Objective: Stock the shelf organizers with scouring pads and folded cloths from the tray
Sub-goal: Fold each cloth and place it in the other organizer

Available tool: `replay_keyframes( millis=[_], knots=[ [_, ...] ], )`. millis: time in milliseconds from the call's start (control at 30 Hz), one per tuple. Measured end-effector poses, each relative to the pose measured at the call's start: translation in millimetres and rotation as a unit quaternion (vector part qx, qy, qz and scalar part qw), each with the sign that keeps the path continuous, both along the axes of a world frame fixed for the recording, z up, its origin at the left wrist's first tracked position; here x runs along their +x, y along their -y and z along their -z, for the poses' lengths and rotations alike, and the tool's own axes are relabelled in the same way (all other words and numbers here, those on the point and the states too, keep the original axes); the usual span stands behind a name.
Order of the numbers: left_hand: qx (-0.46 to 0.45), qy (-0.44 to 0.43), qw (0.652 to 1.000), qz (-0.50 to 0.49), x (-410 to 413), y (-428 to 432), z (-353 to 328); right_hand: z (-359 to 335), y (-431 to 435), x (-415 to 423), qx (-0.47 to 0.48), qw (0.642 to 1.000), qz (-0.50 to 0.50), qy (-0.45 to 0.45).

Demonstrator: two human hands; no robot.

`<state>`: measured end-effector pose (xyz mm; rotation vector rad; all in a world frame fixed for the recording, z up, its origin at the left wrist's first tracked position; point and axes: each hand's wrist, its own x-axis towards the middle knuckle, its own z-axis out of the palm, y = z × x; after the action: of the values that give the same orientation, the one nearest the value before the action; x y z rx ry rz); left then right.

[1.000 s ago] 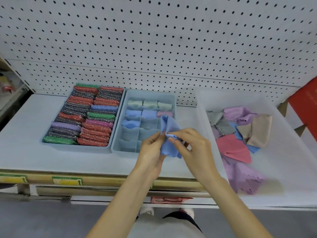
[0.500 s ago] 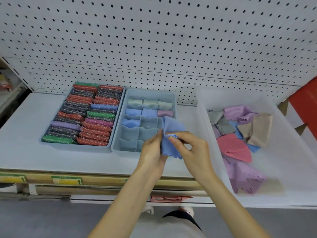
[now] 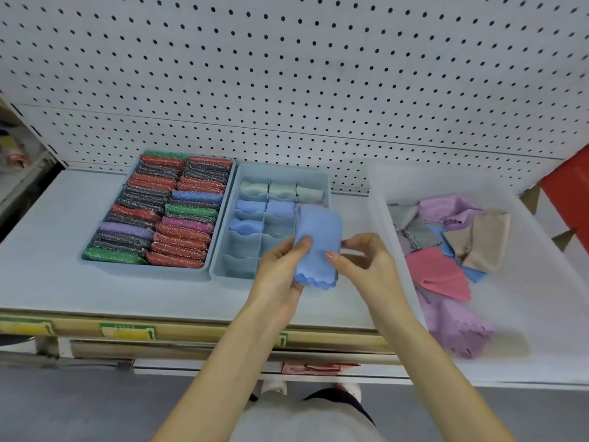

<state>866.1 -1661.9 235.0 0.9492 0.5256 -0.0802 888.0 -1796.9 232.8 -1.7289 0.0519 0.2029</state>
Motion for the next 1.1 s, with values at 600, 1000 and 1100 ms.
replay_keyframes(
  millis=[600,1000,1100],
  knots=[
    [0.143,-0.021,0.989,0.018,5,-7,-3,-4,2,-5,0.032,0.998,-0.039,-0.027],
    [0.221,0.013,0.975,0.005,4,3,0,-6,7,-11,0.093,0.989,-0.02,-0.112],
    [0.231,0.023,0.973,0.008,5,4,0,-7,7,-12,0.098,0.988,-0.02,-0.122]
  ],
)
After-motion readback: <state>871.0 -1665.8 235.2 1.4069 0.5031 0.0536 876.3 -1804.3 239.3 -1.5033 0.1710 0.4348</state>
